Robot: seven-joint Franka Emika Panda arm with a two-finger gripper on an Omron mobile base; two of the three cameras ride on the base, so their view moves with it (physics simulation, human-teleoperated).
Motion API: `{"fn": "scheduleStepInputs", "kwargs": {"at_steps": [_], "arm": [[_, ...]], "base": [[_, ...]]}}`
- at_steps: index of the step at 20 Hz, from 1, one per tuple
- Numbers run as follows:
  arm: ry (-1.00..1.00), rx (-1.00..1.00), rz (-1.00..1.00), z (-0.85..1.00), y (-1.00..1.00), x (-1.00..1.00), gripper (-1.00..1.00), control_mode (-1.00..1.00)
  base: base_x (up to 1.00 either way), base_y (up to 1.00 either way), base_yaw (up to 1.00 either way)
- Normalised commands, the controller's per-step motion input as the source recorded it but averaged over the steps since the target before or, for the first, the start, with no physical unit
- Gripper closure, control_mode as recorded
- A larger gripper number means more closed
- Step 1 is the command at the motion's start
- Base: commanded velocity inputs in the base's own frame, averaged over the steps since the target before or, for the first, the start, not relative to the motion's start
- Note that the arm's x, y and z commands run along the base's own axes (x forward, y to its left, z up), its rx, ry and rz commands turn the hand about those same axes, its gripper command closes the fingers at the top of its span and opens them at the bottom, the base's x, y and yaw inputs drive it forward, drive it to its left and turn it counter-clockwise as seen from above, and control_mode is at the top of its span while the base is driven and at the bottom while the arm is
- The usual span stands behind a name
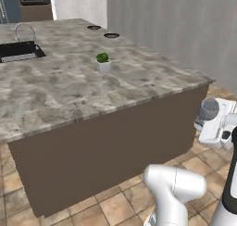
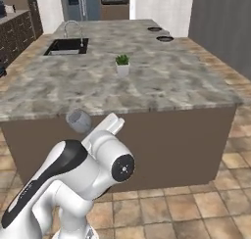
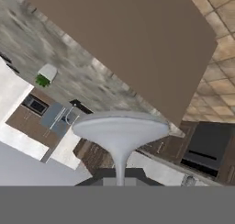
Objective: Retrieve the wine glasses from the counter and place one next to each plate.
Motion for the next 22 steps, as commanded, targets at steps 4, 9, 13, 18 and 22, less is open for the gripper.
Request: {"fn": "scheduleStepInputs", "kwargs": {"at_steps": [4, 9, 13, 18, 22], "arm": [[0.0, 0.0, 0.0, 0.0, 0.0, 0.0, 1.0, 1.0], [0.0, 0.0, 0.0, 0.0, 0.0, 0.0, 1.0, 1.0], [0.0, 0.0, 0.0, 0.0, 0.0, 0.0, 1.0, 1.0], [0.0, 0.0, 0.0, 0.0, 0.0, 0.0, 1.0, 1.0], [0.0, 0.0, 0.0, 0.0, 0.0, 0.0, 1.0, 1.0]], "base": [[-0.03, -0.6, 0.71], [0.0, -0.99, 0.44], [-0.03, -1.0, 0.32], [-0.05, -1.0, 0.31], [-0.07, -1.0, 0.25]]}}
